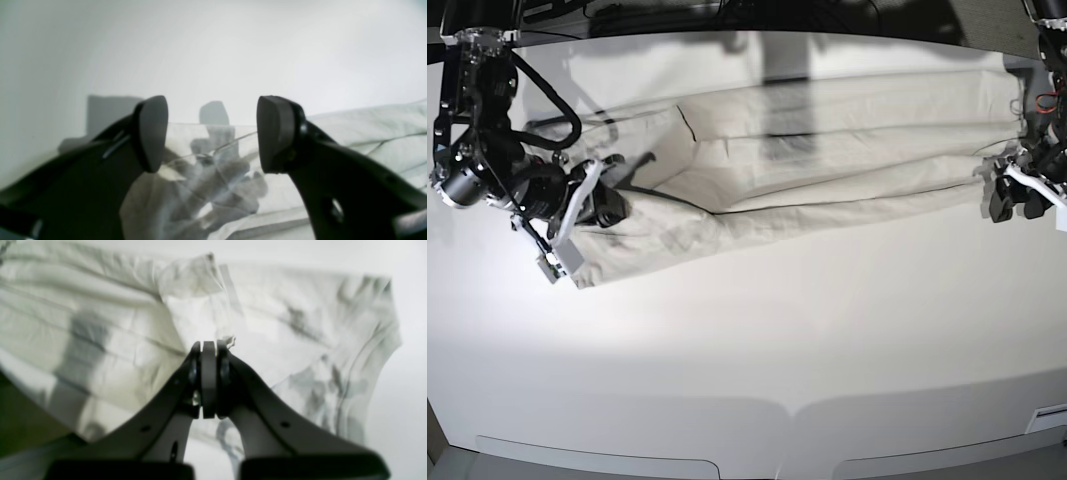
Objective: Fold the T-shirt properly
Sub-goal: 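Grasp the sleeve end with the right gripper and tuck it inward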
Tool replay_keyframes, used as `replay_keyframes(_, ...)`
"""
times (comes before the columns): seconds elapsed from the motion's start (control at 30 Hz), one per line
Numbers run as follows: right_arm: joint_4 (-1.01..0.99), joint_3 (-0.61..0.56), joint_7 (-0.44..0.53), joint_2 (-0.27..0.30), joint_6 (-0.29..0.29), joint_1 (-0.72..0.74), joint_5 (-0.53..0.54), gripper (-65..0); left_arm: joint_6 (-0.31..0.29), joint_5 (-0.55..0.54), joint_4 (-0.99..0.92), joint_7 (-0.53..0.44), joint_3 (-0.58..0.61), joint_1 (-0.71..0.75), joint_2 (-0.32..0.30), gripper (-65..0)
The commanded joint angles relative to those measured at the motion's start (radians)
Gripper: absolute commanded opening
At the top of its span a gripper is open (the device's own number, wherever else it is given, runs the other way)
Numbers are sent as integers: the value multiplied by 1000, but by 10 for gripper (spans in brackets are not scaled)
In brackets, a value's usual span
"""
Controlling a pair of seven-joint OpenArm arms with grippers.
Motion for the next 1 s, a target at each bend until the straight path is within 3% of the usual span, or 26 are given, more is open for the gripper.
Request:
replay_keyframes(0.0,20,9,8,23,3,6,27,-650,-1,-14,18,-23,-7,-9,-19,-242)
replay_keyframes(0.43,85,14,-55,52,3,-15,55,-650,-1,-14,18,-16,-7,-6,-19,-242)
replay_keyframes(0.67,133,14,-60,109,3,-21,55,-650,-1,-14,18,-16,-7,-6,-19,-242)
replay_keyframes(0.97,127,14,-36,105,4,-101,56,-650,-1,-15,18,-9,-7,-6,-19,-242)
